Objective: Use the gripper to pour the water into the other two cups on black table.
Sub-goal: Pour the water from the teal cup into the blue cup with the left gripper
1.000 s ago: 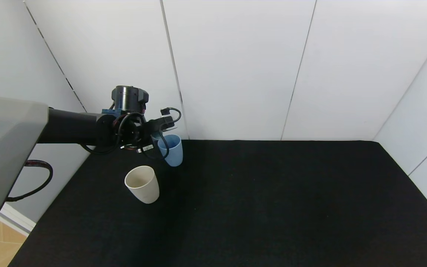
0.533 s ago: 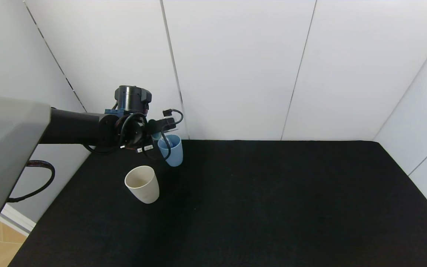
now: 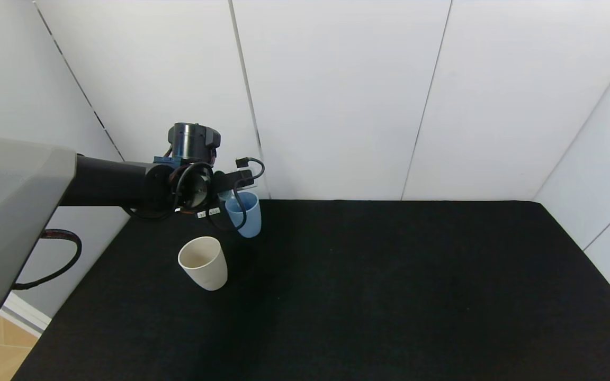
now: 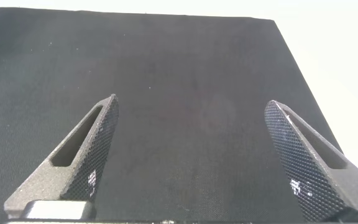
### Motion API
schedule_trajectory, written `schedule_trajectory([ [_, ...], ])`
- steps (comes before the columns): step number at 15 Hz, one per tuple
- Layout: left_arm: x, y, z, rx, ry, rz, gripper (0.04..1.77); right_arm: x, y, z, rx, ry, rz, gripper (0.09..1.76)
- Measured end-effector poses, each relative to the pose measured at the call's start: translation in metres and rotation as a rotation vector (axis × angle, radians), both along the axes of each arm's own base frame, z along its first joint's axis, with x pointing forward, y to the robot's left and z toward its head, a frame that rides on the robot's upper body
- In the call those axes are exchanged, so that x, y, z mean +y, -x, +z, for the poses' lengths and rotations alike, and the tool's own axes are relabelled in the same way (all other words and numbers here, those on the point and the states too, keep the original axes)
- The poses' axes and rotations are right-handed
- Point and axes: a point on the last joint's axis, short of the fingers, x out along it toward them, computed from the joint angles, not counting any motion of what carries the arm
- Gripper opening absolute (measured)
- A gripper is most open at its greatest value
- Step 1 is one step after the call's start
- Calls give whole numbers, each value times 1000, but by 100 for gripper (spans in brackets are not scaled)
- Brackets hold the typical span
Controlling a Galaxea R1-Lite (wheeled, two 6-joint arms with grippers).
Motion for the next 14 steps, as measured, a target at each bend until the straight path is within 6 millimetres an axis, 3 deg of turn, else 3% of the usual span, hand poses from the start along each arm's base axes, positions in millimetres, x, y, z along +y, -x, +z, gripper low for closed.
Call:
schedule_trajectory([
  [14,-1,3,1,10,-8,-7,115,0,0,0,0,0,0,171],
])
